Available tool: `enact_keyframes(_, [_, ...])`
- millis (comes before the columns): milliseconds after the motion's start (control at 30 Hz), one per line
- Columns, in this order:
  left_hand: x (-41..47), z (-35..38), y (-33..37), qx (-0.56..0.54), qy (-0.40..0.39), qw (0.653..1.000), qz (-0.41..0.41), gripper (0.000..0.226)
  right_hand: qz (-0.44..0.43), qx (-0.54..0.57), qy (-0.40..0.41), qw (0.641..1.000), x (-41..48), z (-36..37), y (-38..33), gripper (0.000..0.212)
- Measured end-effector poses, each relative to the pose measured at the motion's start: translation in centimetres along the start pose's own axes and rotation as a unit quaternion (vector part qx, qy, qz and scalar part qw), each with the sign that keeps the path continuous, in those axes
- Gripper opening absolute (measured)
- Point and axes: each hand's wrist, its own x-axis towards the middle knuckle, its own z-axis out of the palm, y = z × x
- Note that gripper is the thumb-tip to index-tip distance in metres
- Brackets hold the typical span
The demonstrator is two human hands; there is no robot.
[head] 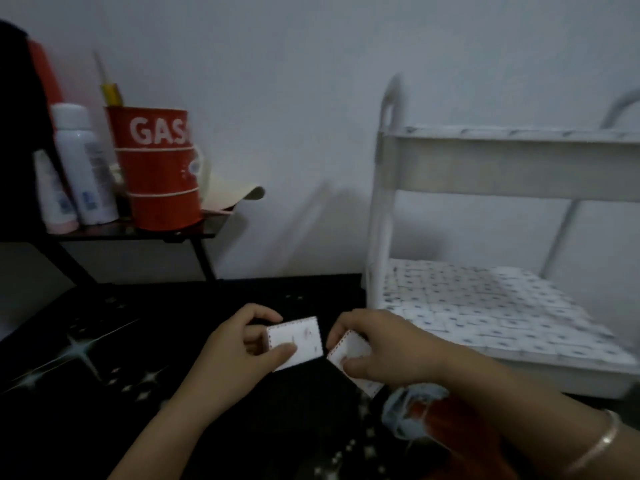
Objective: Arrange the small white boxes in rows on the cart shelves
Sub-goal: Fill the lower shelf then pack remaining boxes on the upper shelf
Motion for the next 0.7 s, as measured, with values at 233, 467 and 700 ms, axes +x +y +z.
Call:
enact_keyframes(233, [3.1, 4.4, 16.9, -0.014, -0.017, 0.954, 0.300, 0.025, 0.037, 0.007, 0.179, 0.983, -9.2, -12.9, 1.1, 0.023])
enact_keyframes(467, [7.4, 9.6, 30.3, 0.024, -0.016, 0.899, 0.437, 0.043, 0.095, -0.056, 0.311, 0.944, -16.3, -23.7, 3.2, 0.020])
enact_keyframes(700, [16.0, 16.6, 36.8, 0.380, 0.089, 0.778, 0.492, 0.050, 0.165, -0.187, 0.472, 0.846, -17.1, -32.6, 7.3, 0.026])
